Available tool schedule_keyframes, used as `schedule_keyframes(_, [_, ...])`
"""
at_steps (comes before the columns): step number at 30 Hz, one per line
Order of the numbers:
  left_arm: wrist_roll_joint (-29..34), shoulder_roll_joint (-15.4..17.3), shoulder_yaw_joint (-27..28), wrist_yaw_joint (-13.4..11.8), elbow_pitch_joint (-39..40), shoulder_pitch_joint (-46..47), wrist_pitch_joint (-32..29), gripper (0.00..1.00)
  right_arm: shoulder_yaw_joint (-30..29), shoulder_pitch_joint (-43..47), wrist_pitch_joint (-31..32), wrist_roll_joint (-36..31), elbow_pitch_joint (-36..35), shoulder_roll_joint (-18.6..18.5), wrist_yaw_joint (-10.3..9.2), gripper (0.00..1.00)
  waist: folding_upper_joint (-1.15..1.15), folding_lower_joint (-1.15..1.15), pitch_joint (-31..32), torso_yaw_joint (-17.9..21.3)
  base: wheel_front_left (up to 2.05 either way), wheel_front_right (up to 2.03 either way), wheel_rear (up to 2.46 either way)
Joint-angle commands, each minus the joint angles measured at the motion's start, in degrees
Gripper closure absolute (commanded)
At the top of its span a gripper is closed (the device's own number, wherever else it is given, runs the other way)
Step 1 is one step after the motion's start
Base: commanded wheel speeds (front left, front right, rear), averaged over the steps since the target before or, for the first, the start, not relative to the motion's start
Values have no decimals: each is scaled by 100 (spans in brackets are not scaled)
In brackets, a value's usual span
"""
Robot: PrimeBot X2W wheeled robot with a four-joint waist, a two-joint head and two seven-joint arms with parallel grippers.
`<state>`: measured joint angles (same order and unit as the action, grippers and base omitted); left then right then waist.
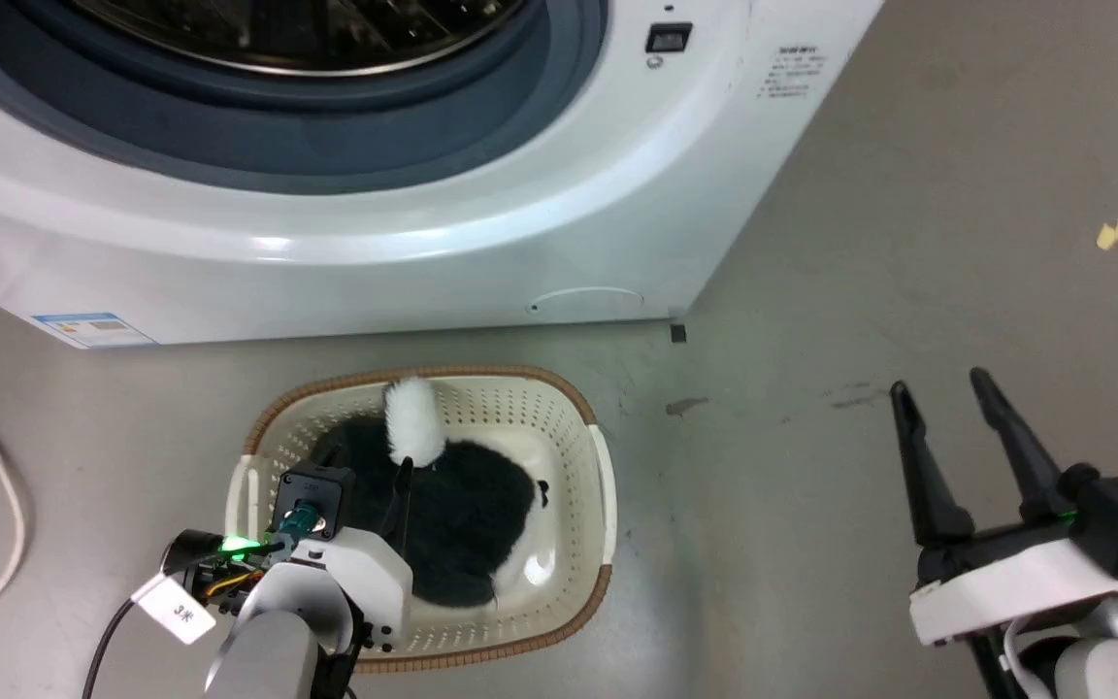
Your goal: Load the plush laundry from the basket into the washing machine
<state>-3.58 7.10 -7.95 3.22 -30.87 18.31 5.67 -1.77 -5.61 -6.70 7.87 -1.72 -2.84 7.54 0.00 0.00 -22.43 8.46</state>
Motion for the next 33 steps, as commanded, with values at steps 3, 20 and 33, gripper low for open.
schedule_keyframes(3, [-40,128,-105,55,-331,266,62,0,-70,-167,-83,139,-81,-2,-3,0,0,0,-196,106,0,0,0])
schedule_keyframes(20, [-639,457,-1077,158,-1335,1136,-406,0,-245,-451,-286,434,-45,-2,-3,0,0,0,-1225,415,0,0,0])
schedule_keyframes(33, [-1238,922,-1945,235,-1946,2074,-1155,0,-251,-732,-440,627,30,-3,-4,0,0,0,-1959,633,0,0,0])
